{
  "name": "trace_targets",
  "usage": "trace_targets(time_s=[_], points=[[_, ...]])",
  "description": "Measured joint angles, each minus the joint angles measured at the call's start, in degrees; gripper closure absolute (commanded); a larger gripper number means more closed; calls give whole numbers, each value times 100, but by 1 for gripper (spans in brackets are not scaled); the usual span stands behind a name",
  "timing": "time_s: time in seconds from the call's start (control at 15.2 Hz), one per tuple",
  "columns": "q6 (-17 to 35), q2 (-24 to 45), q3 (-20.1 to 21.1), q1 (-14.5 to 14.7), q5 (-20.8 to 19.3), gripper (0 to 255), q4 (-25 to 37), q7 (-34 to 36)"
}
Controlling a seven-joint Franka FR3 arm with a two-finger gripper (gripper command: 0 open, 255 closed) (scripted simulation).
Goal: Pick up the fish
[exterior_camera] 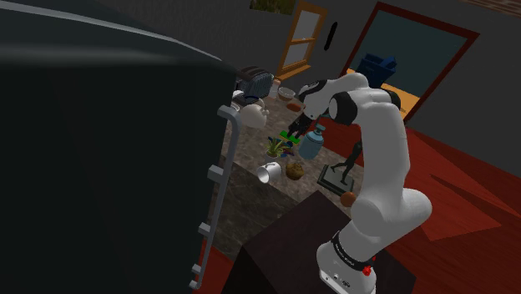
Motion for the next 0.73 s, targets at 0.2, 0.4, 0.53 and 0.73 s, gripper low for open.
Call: trace_targets(time_s=[0.2,0.4,0.53,0.73], points=[[68,224,65,-62,70,0,189,-25],[196,313,109,-101,133,0,315,-85],[225,334,119,-111,138,255,339,-95],[306,290,116,-56,148,255,215,-88]])
